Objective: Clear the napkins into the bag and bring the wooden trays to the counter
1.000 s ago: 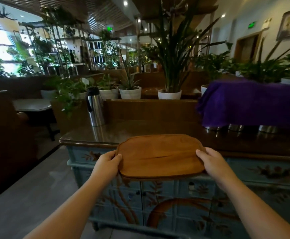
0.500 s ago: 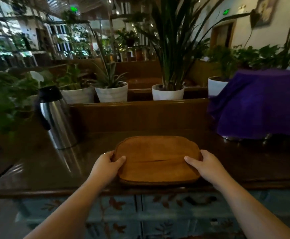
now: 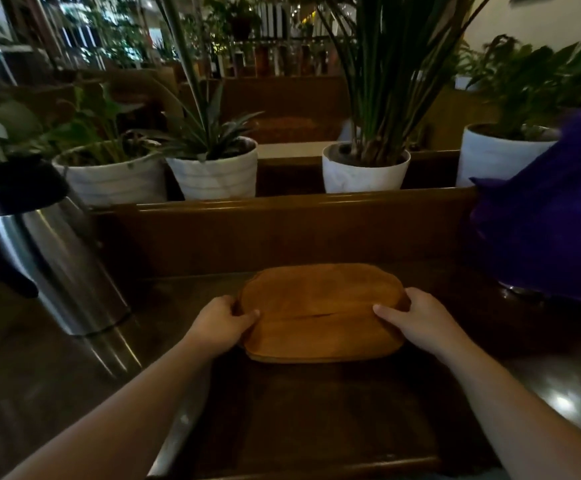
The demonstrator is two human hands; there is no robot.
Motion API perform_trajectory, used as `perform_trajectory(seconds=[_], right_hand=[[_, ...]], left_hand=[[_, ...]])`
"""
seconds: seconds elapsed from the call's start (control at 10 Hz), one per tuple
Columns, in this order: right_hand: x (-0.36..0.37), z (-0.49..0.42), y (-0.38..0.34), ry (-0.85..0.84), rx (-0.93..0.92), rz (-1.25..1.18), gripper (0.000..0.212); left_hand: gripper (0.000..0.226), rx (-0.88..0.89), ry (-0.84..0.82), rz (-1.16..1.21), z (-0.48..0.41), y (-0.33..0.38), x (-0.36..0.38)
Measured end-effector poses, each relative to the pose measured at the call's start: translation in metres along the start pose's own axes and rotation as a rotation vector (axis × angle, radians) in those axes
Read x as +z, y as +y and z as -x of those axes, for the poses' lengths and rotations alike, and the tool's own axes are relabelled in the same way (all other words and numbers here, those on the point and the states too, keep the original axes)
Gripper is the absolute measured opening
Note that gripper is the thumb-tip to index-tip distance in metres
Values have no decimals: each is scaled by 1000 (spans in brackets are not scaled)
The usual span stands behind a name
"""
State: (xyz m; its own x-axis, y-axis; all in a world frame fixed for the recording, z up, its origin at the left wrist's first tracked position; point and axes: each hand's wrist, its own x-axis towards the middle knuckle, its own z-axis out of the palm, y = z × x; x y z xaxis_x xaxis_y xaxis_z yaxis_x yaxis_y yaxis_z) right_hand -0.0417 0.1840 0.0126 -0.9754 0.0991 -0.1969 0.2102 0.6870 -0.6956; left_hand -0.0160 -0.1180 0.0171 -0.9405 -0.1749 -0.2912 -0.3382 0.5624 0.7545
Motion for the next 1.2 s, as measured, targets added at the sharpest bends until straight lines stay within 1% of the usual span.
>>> perform_trajectory(seconds=[0.1,0.3,0.4,0.5,0.6,0.7,0.8,0.9,1.0,1.1,1.2], right_hand=[[5,-18,-5,-48,12,71,57],[12,-49,-10,-78,41,157,61],[13,-54,-13,-96,41,180,55],[13,-56,-13,-101,28,179,51],[13,-56,-11,-103,-6,173,55],[14,-52,-12,-82,-43,206,60],[13,-49,-15,-78,-46,328,69],[7,-43,-21,-70,-80,389,73],[-4,-33,-33,-14,-219,457,77],[-22,-16,-57,95,-421,541,76],[-37,1,-80,218,-641,705,80]], left_hand=[[37,-51,17,-9,-11,2,-2],[38,-103,67,-138,-28,5,-6],[35,-135,75,-174,-33,6,-6],[23,-138,73,-179,-36,7,-4],[18,-133,65,-177,-36,6,-5],[27,-114,60,-187,-35,1,-6],[37,-115,74,-206,-33,-1,-5],[40,-94,67,-226,-29,-1,-5],[55,68,143,-507,-19,3,-9],[65,406,302,-725,-1,26,-17],[68,657,381,-907,19,59,-30]])
